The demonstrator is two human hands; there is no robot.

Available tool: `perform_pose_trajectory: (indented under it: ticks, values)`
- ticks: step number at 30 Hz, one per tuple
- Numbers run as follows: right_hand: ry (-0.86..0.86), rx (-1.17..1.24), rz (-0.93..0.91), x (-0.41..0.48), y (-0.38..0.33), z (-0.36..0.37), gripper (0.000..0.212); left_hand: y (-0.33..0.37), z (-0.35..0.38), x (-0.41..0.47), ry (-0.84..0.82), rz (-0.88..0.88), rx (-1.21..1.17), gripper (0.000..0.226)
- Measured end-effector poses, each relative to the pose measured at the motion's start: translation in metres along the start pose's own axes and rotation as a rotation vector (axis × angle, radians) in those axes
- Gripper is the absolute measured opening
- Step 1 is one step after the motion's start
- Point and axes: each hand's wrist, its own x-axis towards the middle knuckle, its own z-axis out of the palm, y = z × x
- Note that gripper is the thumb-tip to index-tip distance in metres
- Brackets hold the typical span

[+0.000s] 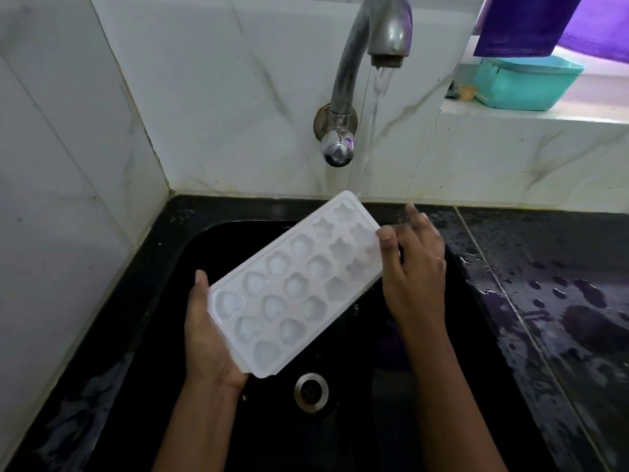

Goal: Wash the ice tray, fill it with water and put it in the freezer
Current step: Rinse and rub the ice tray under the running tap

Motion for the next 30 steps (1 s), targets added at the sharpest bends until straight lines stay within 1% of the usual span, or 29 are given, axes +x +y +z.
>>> perform_pose_trajectory:
  ticks: [1,3,4,6,7,9,11,13,15,19,23,27,28,30]
  values:
    - [-0.002,0.023,0.004,0.001,-0.001,-0.001,0.050,-0.003,0.004,-0.004,-0.054,-0.037,0.008,0.074]
    - [-0.060,-0.019,-0.057,0.001,-0.004,0.001,0.044,-0.004,0.007,0.000,-0.107,-0.084,0.015,0.078]
    - [-0.084,-0.050,-0.106,0.000,-0.006,0.003,0.042,-0.007,0.000,0.007,-0.141,-0.130,-0.018,0.082]
    - [-0.115,-0.086,-0.182,-0.003,-0.006,0.008,0.041,-0.007,0.003,0.006,-0.208,-0.153,-0.128,0.084]
    - [-0.126,-0.105,-0.203,-0.004,-0.005,0.010,0.040,-0.009,-0.001,0.007,-0.208,-0.163,-0.108,0.081]
    - [-0.138,-0.182,-0.227,-0.007,-0.005,0.013,0.042,-0.015,-0.001,0.007,-0.086,-0.122,-0.018,0.075]
    - [-0.171,-0.271,-0.203,-0.011,-0.010,0.017,0.049,-0.016,0.009,0.001,-0.099,-0.101,-0.002,0.075]
    - [-0.230,-0.305,-0.180,-0.014,-0.016,0.022,0.058,-0.018,0.010,0.001,-0.054,-0.076,-0.015,0.076]
    - [-0.259,-0.291,-0.173,-0.015,-0.018,0.022,0.060,-0.017,0.011,-0.001,-0.074,-0.050,-0.024,0.075]
    - [-0.172,-0.318,-0.089,-0.015,-0.017,0.019,0.058,-0.024,0.010,0.002,-0.100,-0.071,-0.001,0.072]
    - [-0.272,-0.243,-0.086,-0.016,-0.017,0.021,0.062,-0.027,0.008,0.006,-0.129,-0.070,-0.025,0.077]
    - [-0.254,-0.336,-0.074,-0.017,-0.015,0.021,0.062,-0.030,0.005,0.007,-0.116,-0.097,-0.065,0.079]
    - [-0.262,-0.340,-0.072,-0.019,-0.016,0.023,0.064,-0.031,0.006,0.007,-0.108,-0.100,-0.070,0.081]
    - [-0.301,-0.275,-0.051,-0.021,-0.019,0.026,0.068,-0.030,0.007,0.007,-0.086,-0.102,-0.068,0.081]
